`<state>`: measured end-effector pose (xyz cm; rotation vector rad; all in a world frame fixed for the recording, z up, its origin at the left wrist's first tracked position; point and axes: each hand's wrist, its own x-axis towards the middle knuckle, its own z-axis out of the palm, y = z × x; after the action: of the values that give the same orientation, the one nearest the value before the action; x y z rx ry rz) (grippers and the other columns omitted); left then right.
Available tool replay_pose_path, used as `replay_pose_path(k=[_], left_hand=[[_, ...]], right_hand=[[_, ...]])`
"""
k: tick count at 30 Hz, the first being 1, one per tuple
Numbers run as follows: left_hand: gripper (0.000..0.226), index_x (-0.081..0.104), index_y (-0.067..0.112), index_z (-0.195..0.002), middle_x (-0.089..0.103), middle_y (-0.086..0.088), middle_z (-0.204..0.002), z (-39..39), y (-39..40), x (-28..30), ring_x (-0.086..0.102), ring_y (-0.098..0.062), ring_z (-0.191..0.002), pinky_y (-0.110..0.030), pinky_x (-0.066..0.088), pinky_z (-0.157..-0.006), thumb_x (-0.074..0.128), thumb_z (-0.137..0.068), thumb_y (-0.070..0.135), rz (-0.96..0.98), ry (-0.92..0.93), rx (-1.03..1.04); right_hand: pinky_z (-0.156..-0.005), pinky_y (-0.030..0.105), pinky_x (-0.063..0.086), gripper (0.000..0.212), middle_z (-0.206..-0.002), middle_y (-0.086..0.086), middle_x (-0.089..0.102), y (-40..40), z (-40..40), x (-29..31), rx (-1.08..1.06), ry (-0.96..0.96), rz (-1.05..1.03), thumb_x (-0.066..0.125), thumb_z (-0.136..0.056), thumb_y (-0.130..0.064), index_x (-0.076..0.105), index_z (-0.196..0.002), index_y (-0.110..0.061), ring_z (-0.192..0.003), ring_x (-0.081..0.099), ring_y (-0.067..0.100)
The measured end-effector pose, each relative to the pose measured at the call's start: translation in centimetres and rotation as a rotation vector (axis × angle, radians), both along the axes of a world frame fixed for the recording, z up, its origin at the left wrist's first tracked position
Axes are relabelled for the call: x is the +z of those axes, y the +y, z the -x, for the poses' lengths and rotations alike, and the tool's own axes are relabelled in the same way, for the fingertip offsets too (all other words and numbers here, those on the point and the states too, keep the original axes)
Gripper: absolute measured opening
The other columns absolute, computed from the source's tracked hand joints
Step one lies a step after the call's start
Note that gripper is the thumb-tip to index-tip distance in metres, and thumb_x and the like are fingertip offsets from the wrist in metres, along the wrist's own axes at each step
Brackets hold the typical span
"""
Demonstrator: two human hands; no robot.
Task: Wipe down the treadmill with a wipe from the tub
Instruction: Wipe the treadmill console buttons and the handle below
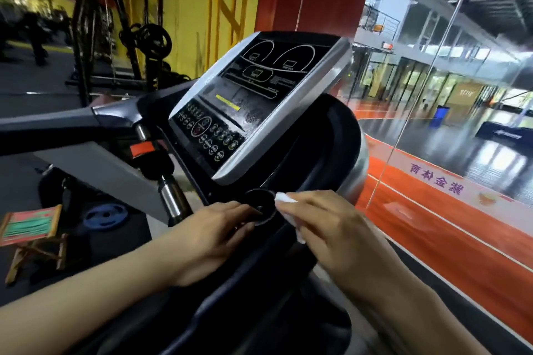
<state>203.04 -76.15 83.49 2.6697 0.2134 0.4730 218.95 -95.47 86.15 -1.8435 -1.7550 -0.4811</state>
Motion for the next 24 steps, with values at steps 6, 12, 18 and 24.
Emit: replay_pose_path(k=[6,12,18,24], left_hand=[[0.051,0.043,0.029,-0.149,0.054,0.012,-0.136,-6.0,-2.3,3.3,0.05,-0.003,-0.126,-0.022,0.036,-0.11,0.034,-0.105,0.052,-0.016,-0.088,0.019],[0.07,0.028,0.02,-0.159,0.039,0.009,-0.157,-11.1,-5.2,4.3,0.034,0.001,-0.14,0.0,0.017,-0.109,0.041,-0.099,0.054,-0.03,-0.133,0.08],[0.072,0.026,0.019,-0.16,0.037,0.008,-0.16,-11.9,-7.2,3.6,0.033,0.0,-0.144,-0.012,0.022,-0.118,0.054,-0.099,0.045,-0.043,-0.155,0.134],[0.07,0.019,0.026,-0.162,0.028,0.015,-0.164,-11.7,-8.4,3.3,0.028,0.0,-0.147,-0.02,0.025,-0.119,0.05,-0.103,0.045,-0.02,-0.172,0.177]], right_hand=[[-0.103,0.01,0.039,0.042,-0.132,-0.016,0.062,0.7,-8.3,4.3,-0.112,0.148,-0.392,0.061,-0.097,-0.005,0.061,-0.136,-0.02,-0.121,0.059,-0.001],[-0.093,0.043,0.056,0.036,-0.122,-0.001,0.069,3.4,-14.6,4.4,-0.026,0.225,-0.429,0.056,-0.095,-0.005,0.067,-0.129,-0.013,-0.107,0.068,0.015],[-0.104,0.025,0.046,0.035,-0.123,-0.006,0.067,3.1,-15.0,2.9,-0.011,0.23,-0.506,0.057,-0.096,-0.001,0.069,-0.126,-0.015,-0.118,0.061,0.007],[-0.102,0.029,0.047,0.032,-0.125,-0.004,0.066,1.8,-14.3,0.6,0.019,0.25,-0.571,0.053,-0.1,0.002,0.069,-0.125,-0.011,-0.121,0.06,0.011]])
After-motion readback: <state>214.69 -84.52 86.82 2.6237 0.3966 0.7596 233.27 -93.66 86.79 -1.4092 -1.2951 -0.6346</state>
